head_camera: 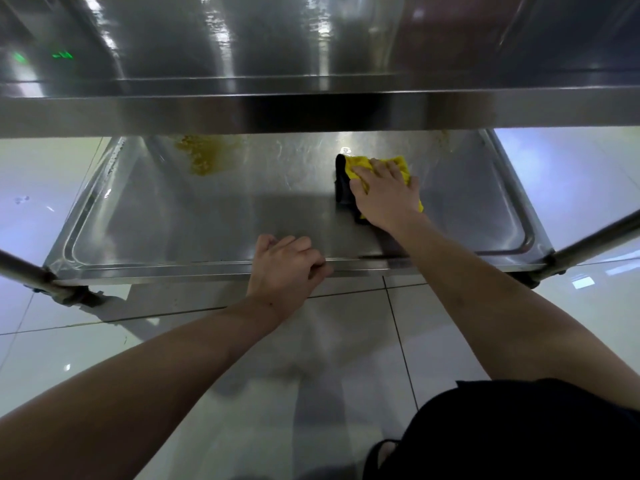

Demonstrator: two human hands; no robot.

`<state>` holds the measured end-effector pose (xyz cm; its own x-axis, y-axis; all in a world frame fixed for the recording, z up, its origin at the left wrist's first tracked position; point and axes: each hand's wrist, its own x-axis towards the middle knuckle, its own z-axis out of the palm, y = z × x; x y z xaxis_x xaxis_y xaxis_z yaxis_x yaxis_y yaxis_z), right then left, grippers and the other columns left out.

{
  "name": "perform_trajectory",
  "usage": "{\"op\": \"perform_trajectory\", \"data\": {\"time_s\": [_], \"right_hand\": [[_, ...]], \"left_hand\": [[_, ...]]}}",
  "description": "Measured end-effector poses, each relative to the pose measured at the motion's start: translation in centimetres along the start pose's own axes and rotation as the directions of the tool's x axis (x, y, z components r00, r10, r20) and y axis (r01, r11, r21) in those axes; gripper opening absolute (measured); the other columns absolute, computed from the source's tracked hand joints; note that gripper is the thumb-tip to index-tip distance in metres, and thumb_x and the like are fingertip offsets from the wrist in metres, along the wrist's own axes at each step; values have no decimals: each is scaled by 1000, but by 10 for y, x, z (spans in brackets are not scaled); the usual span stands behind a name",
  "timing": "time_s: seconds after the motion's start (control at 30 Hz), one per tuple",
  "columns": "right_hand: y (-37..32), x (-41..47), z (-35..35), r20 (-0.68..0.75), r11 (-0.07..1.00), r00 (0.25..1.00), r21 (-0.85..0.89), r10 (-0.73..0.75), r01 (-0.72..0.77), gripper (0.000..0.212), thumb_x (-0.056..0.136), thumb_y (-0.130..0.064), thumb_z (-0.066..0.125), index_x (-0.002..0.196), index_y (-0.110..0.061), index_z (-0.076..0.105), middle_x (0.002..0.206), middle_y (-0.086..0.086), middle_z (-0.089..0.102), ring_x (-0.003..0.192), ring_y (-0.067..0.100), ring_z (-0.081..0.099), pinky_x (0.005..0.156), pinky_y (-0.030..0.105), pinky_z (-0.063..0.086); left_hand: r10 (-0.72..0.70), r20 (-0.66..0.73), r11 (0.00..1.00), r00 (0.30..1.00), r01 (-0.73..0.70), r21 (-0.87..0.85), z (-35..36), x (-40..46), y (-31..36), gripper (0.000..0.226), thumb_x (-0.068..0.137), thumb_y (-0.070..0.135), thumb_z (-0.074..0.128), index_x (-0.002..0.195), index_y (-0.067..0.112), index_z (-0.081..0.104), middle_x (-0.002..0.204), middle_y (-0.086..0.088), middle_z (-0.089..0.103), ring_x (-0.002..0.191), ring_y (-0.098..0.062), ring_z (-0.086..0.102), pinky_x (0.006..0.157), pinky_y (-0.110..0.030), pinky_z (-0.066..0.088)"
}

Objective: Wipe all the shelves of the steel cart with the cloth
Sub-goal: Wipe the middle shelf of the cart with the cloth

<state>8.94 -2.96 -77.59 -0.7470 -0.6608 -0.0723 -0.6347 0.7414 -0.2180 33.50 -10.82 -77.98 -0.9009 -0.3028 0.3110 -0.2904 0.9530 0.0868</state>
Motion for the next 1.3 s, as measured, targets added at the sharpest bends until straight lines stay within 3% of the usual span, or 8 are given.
{"op": "perform_trajectory", "data": {"time_s": [0.17,0.3,0.5,0.7,0.9,1.07,1.17,1.3], "right_hand": [[43,-13,-12,-17,996,996,28,85,-84,57,104,-59,20,157,-44,30,172,-7,19,159,25,11,122,66,13],[52,-31,-9,-22,997,997,-20,70,-70,59,102,-67,19,156,-46,27,172,-6,19,159,28,13,120,66,17],[44,-57,-8,-44,996,999,-87,12,-16,61,100,-74,23,153,-44,33,168,-3,28,153,31,24,115,66,27],[37,-85,-3,-42,995,998,-93,-49,44,58,102,-69,31,151,-40,40,161,-2,36,147,31,33,115,62,30],[32,-106,-3,-87,985,986,-111,-141,131,49,102,-64,38,139,-35,50,136,-3,54,127,30,47,96,54,42],[22,-125,3,-146,983,974,-87,-173,162,55,102,-65,29,133,-30,57,120,-1,62,111,33,56,83,50,46],[17,-140,0,-100,984,980,-62,-174,168,52,102,-65,29,136,-33,53,122,-3,61,111,30,55,83,48,45],[6,-150,-16,58,994,993,46,-100,97,56,101,-68,29,141,-36,50,135,-8,57,124,24,48,94,47,41]], "left_hand": [[-33,28,999,999,33,7,-2,2,4,32,86,57,57,76,32,74,74,9,58,76,-15,60,81,-36,26],[-42,70,999,997,42,-7,-4,2,6,24,88,54,67,80,32,75,78,10,59,81,-15,61,84,-36,26],[-62,158,996,986,70,-50,-12,4,8,24,94,52,61,94,34,76,88,10,61,95,-15,59,94,-37,29],[24,225,1000,974,-20,-22,-14,6,-1,11,88,36,68,87,30,77,80,7,63,82,-19,65,87,-37,38],[123,383,992,915,-117,-39,-27,16,-14,31,94,27,53,117,37,71,107,7,67,103,-18,64,93,-33,43],[186,415,982,890,-160,-97,-33,13,-20,34,93,25,50,120,32,69,114,7,68,108,-20,64,93,-30,43],[183,490,975,852,-96,-198,-37,4,-33,39,84,33,42,112,31,69,120,8,70,110,-20,66,93,-34,50],[124,631,948,766,96,-303,-52,-1,-35,52,78,37,44,124,30,67,135,5,65,123,-20,60,102,-36,47]]}}
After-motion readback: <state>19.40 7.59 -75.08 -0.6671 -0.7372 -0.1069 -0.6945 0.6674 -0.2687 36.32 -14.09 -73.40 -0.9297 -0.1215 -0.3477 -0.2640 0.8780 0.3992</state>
